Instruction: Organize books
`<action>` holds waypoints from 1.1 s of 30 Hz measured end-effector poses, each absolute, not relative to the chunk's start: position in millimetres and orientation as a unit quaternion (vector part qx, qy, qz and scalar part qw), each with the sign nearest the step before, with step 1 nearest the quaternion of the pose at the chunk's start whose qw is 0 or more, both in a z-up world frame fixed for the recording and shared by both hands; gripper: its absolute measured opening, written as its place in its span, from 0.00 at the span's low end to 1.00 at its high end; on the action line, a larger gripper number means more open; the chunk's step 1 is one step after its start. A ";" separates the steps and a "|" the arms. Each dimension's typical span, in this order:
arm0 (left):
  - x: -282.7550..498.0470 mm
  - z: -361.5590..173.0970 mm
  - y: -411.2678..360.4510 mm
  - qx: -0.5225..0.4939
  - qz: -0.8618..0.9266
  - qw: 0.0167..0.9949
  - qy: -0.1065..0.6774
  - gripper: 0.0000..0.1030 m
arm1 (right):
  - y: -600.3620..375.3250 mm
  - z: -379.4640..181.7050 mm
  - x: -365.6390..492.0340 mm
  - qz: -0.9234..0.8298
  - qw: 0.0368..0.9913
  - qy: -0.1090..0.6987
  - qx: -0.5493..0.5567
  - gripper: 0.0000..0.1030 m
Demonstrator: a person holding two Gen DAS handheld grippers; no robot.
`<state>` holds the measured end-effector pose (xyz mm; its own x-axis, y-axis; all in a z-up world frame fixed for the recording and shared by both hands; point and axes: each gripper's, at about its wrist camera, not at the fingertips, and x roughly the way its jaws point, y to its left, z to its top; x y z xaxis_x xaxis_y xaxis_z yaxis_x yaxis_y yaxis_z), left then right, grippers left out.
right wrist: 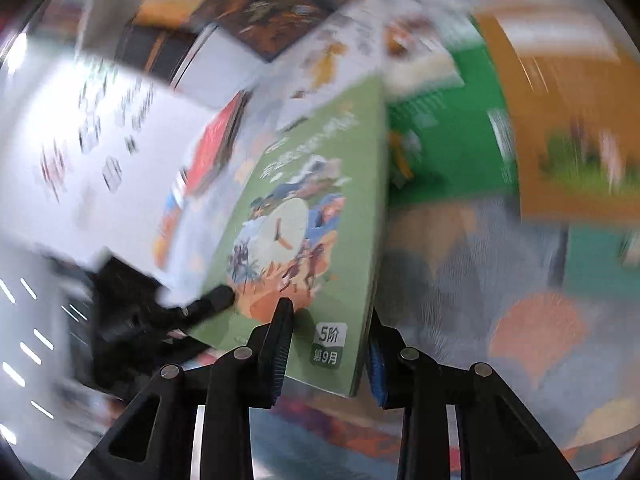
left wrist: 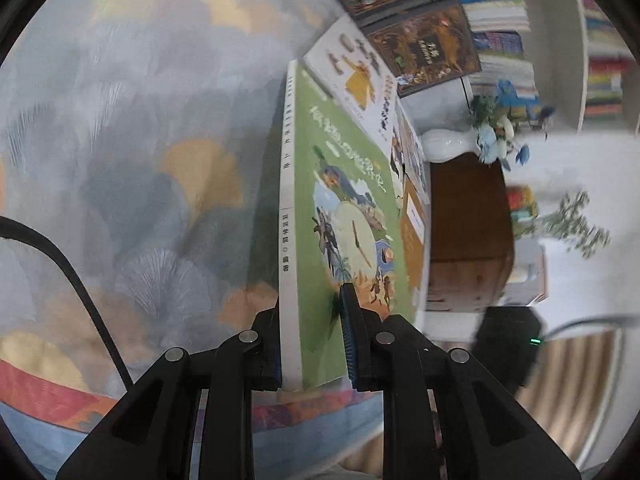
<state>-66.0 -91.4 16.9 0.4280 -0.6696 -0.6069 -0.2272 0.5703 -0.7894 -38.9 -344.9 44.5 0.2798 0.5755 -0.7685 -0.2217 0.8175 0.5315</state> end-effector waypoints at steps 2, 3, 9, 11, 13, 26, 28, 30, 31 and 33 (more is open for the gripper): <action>-65.7 28.9 -91.5 -0.406 -0.146 0.746 0.507 0.17 | -338.4 50.2 -40.9 0.259 0.790 0.536 0.147 0.31; -65.8 33.7 -91.7 -0.391 -0.144 0.756 0.506 0.17 | -337.5 49.9 -39.9 0.261 0.787 0.538 0.151 0.31; -69.1 75.7 -100.7 -0.260 -0.140 0.816 0.497 0.17 | -325.5 58.1 -43.8 0.264 0.798 0.530 0.115 0.32; -69.7 83.2 -95.0 -0.261 -0.147 0.819 0.490 0.17 | -322.0 69.4 -46.4 0.269 0.804 0.517 0.114 0.32; -69.8 88.7 -83.4 -0.280 -0.161 0.814 0.483 0.18 | -317.5 84.3 -51.7 0.274 0.815 0.500 0.102 0.32; -57.2 116.8 -2.4 -0.310 -0.183 0.815 0.453 0.20 | -236.0 132.8 -31.6 0.287 0.833 0.469 0.062 0.32; -46.2 116.7 19.8 -0.315 -0.181 0.818 0.445 0.20 | -214.0 135.6 -19.4 0.292 0.835 0.463 0.058 0.32; -32.1 116.8 44.2 -0.316 -0.177 0.823 0.437 0.20 | -188.0 138.4 -2.7 0.296 0.836 0.458 0.053 0.32; -25.6 116.7 55.0 -0.316 -0.176 0.825 0.433 0.20 | -176.8 139.2 3.8 0.299 0.837 0.455 0.050 0.32; -12.3 116.1 77.1 -0.318 -0.171 0.829 0.426 0.19 | -148.4 140.0 22.3 0.304 0.839 0.449 0.045 0.32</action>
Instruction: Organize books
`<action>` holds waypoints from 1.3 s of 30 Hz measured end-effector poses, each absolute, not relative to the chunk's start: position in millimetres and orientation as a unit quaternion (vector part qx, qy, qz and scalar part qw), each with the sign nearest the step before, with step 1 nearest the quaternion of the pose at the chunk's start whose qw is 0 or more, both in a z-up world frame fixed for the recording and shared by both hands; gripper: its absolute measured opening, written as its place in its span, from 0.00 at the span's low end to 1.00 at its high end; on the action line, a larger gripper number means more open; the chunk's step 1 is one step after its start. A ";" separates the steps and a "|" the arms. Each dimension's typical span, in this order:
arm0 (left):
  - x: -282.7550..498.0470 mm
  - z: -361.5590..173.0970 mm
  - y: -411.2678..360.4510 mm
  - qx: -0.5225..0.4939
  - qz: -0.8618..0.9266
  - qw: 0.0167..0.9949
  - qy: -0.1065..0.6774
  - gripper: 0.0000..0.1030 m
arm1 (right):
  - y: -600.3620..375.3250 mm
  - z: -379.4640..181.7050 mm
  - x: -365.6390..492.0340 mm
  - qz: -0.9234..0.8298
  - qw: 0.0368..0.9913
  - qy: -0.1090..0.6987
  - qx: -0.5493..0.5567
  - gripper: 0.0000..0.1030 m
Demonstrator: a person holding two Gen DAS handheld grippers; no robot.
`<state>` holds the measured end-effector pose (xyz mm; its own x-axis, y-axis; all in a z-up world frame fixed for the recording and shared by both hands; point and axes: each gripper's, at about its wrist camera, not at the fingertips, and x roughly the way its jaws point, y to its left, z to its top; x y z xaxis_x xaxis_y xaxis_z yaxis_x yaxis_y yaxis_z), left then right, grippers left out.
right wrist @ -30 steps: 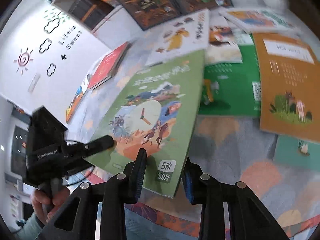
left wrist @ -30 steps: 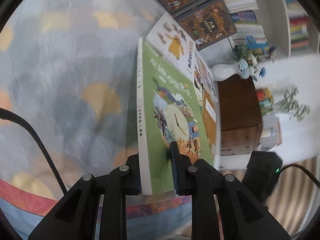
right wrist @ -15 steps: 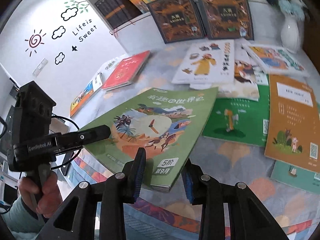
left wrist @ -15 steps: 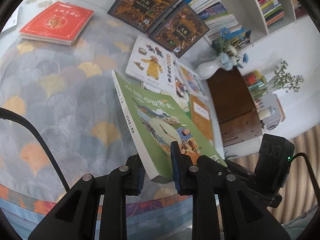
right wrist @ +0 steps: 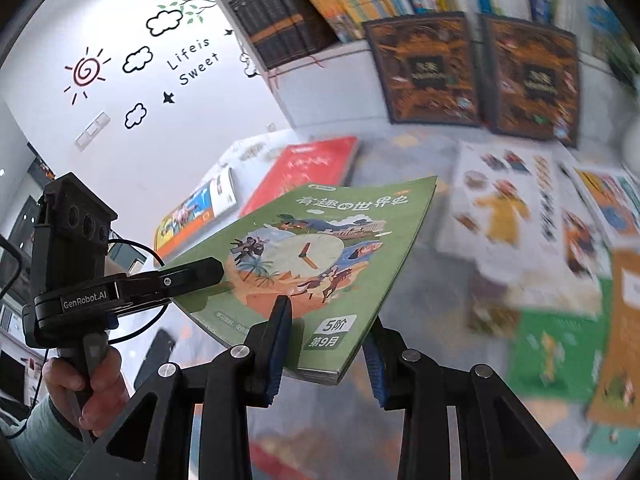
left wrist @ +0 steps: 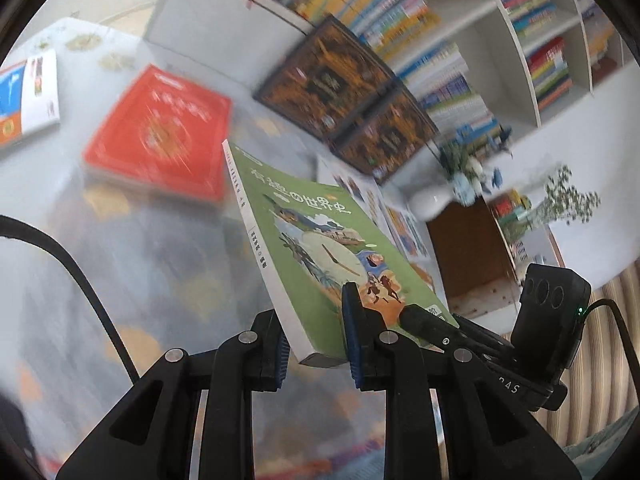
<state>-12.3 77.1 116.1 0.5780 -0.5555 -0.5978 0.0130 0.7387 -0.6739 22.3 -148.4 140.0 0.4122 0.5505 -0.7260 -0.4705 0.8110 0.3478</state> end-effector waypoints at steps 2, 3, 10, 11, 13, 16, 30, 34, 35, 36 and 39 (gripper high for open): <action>4.1 114.8 101.5 -0.321 -0.165 0.833 0.420 0.19 | -125.0 139.4 39.7 0.309 0.839 0.446 0.043 0.32; 13.3 115.1 115.7 -0.322 -0.162 0.835 0.416 0.20 | -111.5 138.8 50.7 0.311 0.838 0.446 0.046 0.32; 63.7 104.4 176.2 -0.322 -0.154 0.842 0.404 0.20 | -44.7 133.8 106.5 0.313 0.840 0.443 0.034 0.32; 69.6 101.1 181.5 -0.324 -0.154 0.841 0.405 0.20 | -37.7 131.9 114.0 0.310 0.840 0.444 0.031 0.32; 84.0 91.6 192.7 -0.331 -0.153 0.838 0.406 0.20 | -26.5 126.5 128.2 0.305 0.841 0.446 0.026 0.32; 101.9 77.2 205.1 -0.340 -0.151 0.835 0.407 0.20 | -12.1 116.3 150.5 0.300 0.842 0.449 0.021 0.33; 115.3 28.9 225.8 -0.365 -0.114 0.812 0.440 0.22 | 5.9 66.1 185.2 0.236 0.815 0.527 0.048 0.44; 97.4 15.8 232.1 -0.370 -0.075 0.803 0.462 0.23 | 9.0 52.3 178.4 0.228 0.809 0.542 0.024 0.44; 91.1 15.9 233.0 -0.368 -0.068 0.804 0.462 0.23 | 6.5 51.6 176.1 0.226 0.809 0.543 0.021 0.44; 83.3 18.7 233.6 -0.363 -0.056 0.808 0.461 0.25 | 1.3 52.8 173.7 0.225 0.809 0.542 0.023 0.44; 66.5 24.4 232.3 -0.355 -0.041 0.812 0.462 0.25 | -23.2 61.9 164.2 0.223 0.810 0.541 0.046 0.45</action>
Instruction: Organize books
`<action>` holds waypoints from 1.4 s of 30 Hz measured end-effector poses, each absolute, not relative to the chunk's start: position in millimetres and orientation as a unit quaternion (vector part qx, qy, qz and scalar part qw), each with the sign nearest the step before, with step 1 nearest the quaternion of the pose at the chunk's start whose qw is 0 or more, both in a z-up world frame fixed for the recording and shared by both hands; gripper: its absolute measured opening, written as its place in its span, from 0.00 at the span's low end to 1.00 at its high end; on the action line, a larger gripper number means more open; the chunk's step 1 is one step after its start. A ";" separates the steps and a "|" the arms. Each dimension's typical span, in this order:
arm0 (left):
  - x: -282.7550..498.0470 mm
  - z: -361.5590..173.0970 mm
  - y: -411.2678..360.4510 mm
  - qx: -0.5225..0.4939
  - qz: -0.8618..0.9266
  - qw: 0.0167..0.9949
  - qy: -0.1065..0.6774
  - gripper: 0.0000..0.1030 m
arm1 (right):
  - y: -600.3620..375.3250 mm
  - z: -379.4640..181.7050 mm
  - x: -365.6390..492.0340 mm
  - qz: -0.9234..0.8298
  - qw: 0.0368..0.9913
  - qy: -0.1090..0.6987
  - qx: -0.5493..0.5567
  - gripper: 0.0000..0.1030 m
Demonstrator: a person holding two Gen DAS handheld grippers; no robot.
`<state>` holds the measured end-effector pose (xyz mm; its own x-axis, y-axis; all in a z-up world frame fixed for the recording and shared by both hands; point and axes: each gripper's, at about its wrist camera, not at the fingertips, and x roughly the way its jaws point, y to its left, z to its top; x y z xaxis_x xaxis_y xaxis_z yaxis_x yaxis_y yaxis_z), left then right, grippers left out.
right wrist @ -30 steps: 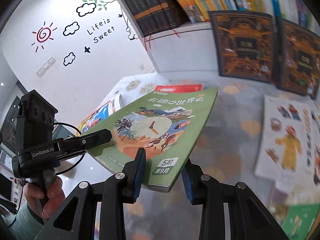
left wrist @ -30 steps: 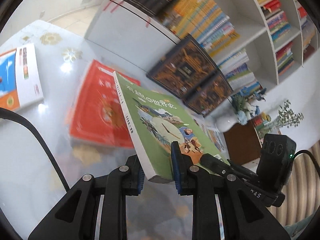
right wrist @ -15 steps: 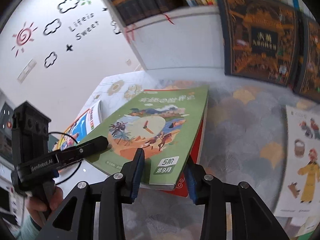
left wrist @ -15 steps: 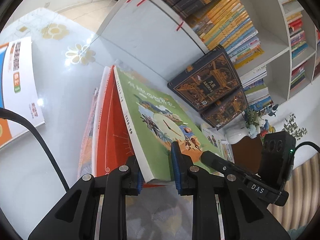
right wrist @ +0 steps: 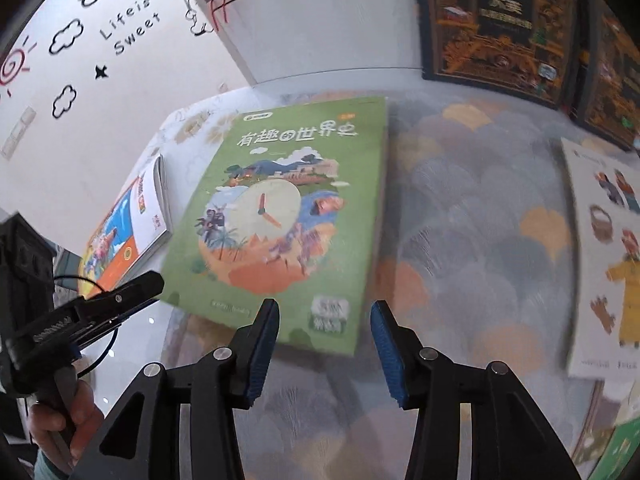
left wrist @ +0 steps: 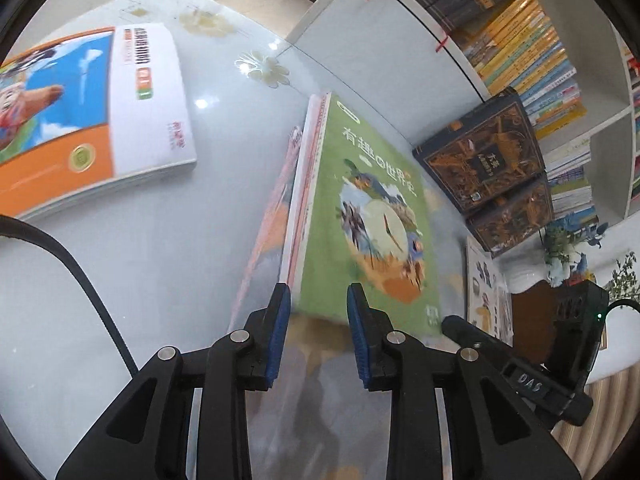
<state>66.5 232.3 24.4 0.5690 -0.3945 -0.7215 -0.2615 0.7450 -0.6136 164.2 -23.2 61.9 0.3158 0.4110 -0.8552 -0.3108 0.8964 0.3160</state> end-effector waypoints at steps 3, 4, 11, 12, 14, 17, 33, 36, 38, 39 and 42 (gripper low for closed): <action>50.9 31.7 218.7 -0.358 -0.051 0.808 0.465 0.25 | -52.7 65.9 146.4 0.212 0.813 0.538 0.067 0.52; 48.6 35.4 209.1 -0.350 -0.058 0.809 0.468 0.25 | -63.2 65.9 138.8 0.209 0.814 0.537 0.074 0.52; 43.2 56.8 111.6 -0.287 -0.122 0.809 0.498 0.26 | -160.9 51.1 89.6 0.182 0.796 0.559 0.143 0.53; 43.0 58.5 89.7 -0.281 -0.138 0.804 0.505 0.26 | -173.9 48.9 85.2 0.176 0.793 0.563 0.149 0.53; 43.1 60.4 59.0 -0.274 -0.159 0.798 0.513 0.26 | -208.6 46.5 75.2 0.162 0.788 0.568 0.171 0.53; 44.6 64.4 7.5 -0.257 -0.183 0.790 0.525 0.28 | -251.6 50.2 64.0 0.141 0.790 0.564 0.193 0.53; 81.3 70.0 -109.3 -0.251 -0.178 0.786 0.536 0.47 | -380.8 61.5 68.6 0.118 0.802 0.547 0.210 0.54; 98.8 62.8 -113.2 -0.245 -0.166 0.787 0.542 0.48 | -382.3 62.8 83.1 0.129 0.805 0.544 0.198 0.54; 109.7 56.8 -113.9 -0.241 -0.158 0.786 0.547 0.48 | -380.0 61.4 95.6 0.131 0.808 0.542 0.190 0.54; 117.6 52.2 -112.7 -0.239 -0.149 0.787 0.550 0.48 | -378.7 59.9 103.6 0.133 0.810 0.540 0.185 0.54; 137.6 40.4 -103.6 -0.241 -0.122 0.790 0.551 0.48 | -373.4 54.1 126.9 0.133 0.815 0.535 0.176 0.54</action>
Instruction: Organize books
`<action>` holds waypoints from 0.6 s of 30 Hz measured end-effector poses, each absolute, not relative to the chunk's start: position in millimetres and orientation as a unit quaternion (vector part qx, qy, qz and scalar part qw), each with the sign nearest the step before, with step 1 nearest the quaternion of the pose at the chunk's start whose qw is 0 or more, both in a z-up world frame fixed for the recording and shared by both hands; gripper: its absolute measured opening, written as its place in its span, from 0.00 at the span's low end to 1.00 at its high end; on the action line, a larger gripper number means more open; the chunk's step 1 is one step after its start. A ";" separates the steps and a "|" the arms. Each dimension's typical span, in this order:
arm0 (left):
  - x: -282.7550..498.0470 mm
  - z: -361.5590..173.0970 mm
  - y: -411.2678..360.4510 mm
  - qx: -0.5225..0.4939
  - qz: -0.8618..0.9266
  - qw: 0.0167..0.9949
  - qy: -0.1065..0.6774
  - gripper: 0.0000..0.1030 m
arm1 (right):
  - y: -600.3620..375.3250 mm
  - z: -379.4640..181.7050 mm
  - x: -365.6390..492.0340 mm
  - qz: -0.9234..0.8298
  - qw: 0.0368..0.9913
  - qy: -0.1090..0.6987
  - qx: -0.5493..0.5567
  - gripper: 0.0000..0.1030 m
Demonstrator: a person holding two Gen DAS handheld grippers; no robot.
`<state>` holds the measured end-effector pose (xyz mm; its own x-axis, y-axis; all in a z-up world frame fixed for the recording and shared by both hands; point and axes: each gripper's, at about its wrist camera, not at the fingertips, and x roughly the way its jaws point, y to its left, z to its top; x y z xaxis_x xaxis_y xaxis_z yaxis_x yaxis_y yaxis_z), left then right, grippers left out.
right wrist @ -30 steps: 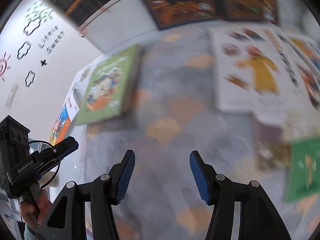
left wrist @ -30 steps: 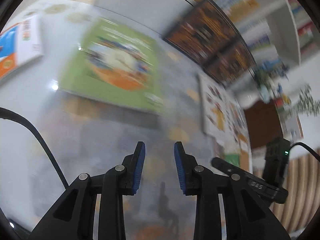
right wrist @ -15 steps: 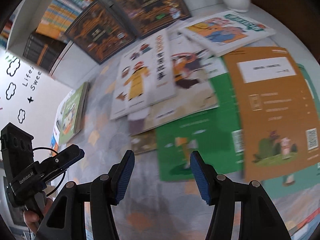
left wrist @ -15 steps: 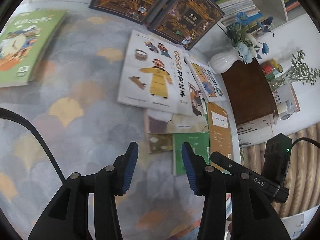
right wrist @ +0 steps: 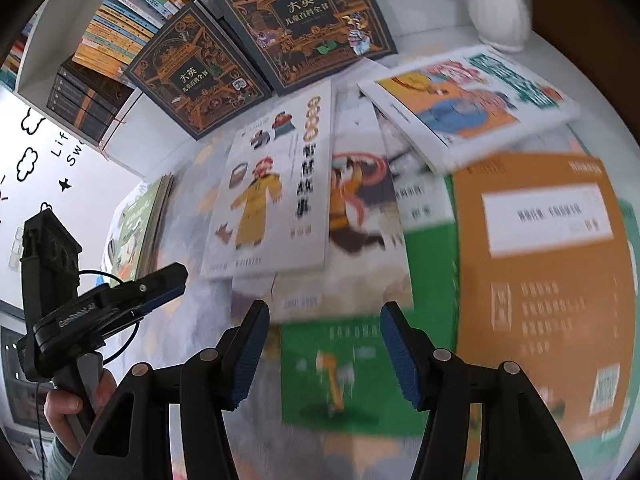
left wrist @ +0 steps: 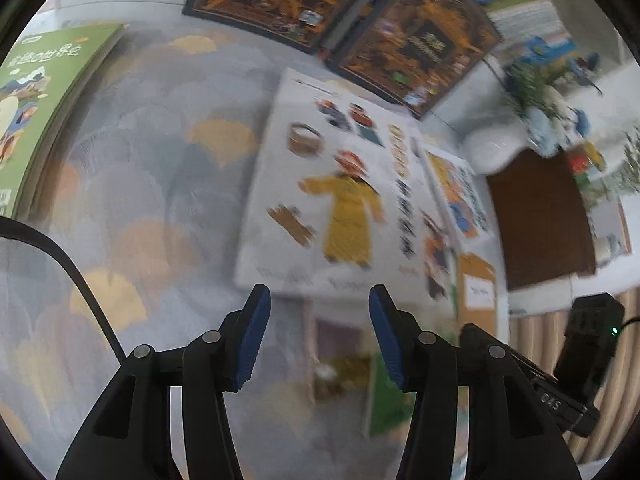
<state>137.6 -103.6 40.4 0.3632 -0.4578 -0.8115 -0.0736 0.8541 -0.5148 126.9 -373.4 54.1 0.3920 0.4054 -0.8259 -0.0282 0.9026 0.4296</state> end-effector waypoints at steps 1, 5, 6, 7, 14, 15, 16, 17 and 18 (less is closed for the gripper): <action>143.4 37.4 -99.7 -0.243 -0.110 0.792 0.550 0.48 | -371.3 52.5 133.1 0.131 0.819 0.533 0.170 0.54; 165.7 23.8 -79.5 -0.260 -0.061 0.802 0.535 0.48 | -355.6 47.4 165.1 0.117 0.832 0.530 0.118 0.54; 172.4 18.0 -76.2 -0.269 -0.063 0.797 0.537 0.48 | -352.8 46.7 172.0 0.114 0.836 0.525 0.110 0.54; 176.1 14.4 -75.8 -0.270 -0.066 0.794 0.540 0.48 | -351.3 45.5 177.7 0.111 0.839 0.522 0.106 0.54; 186.5 8.9 -83.2 -0.247 -0.075 0.805 0.534 0.50 | -344.9 35.8 214.8 0.117 0.840 0.515 0.127 0.46; 186.1 8.9 -82.9 -0.251 -0.078 0.805 0.531 0.51 | -340.5 35.7 216.9 0.130 0.836 0.516 0.132 0.46; 185.7 7.9 -83.9 -0.256 -0.087 0.802 0.532 0.51 | -336.7 35.5 216.9 0.141 0.833 0.518 0.135 0.45; 183.7 6.7 -85.1 -0.263 -0.101 0.796 0.535 0.51 | -332.9 36.5 216.3 0.143 0.833 0.519 0.131 0.45; 181.7 6.9 -86.6 -0.263 -0.103 0.795 0.537 0.51 | -329.3 36.9 213.7 0.148 0.830 0.523 0.130 0.45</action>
